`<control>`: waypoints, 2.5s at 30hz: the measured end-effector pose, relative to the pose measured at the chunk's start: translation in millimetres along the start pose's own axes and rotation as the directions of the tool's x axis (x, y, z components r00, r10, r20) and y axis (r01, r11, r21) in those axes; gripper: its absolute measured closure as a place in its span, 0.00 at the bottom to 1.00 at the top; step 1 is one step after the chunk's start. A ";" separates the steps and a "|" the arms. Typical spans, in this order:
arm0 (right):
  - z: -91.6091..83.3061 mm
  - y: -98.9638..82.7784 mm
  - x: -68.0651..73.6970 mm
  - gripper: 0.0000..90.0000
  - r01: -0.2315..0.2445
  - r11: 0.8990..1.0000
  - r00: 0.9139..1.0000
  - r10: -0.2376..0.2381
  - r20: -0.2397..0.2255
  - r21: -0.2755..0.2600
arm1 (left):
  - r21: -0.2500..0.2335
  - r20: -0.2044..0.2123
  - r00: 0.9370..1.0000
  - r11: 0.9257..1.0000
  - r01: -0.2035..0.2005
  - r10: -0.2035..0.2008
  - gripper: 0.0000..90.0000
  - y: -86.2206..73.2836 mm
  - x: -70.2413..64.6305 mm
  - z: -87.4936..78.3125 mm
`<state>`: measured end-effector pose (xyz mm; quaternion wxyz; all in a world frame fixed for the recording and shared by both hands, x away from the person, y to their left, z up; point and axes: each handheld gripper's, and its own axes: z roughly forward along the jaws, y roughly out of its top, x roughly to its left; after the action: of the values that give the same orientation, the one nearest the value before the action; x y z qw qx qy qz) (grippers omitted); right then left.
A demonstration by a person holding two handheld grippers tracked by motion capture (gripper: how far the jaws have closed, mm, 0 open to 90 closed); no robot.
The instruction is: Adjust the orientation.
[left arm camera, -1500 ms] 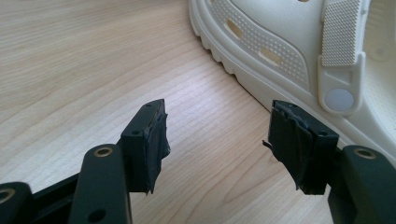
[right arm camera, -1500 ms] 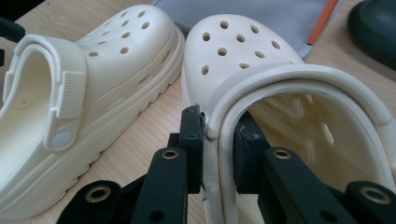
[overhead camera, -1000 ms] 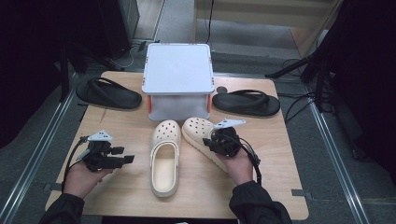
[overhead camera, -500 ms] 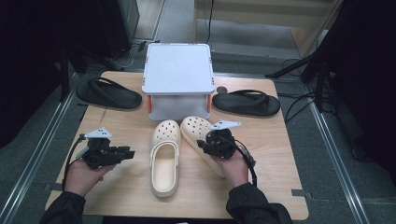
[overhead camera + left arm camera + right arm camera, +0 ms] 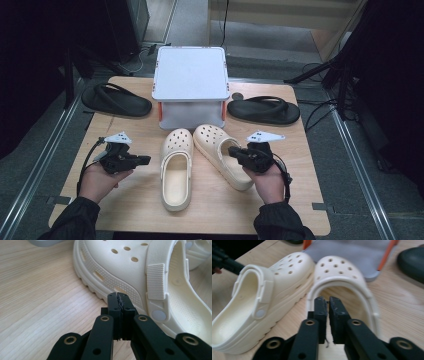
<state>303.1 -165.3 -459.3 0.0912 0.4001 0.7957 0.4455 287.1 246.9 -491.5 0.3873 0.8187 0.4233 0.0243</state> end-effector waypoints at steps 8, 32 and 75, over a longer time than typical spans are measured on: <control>-2.9 2.2 -36.9 1.00 -0.033 0.999 0.999 0.033 0.043 -0.010 | 0.013 0.003 1.000 1.000 -0.008 0.008 1.00 8.7 6.7 19.5; 46.5 8.3 -64.7 1.00 -0.002 0.997 1.000 0.000 0.029 0.075 | 0.091 -0.001 1.000 0.996 0.001 -0.001 0.99 6.0 9.9 41.5; 55.8 10.0 -58.5 1.00 0.073 0.989 0.997 -0.072 -0.006 0.128 | 0.092 0.023 1.000 0.996 -0.016 0.014 0.98 2.5 -5.1 45.4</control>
<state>375.4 -169.0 -496.5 0.0810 0.3757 0.8367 0.3902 302.3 214.6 -520.1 0.3536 0.8391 0.4133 -0.0015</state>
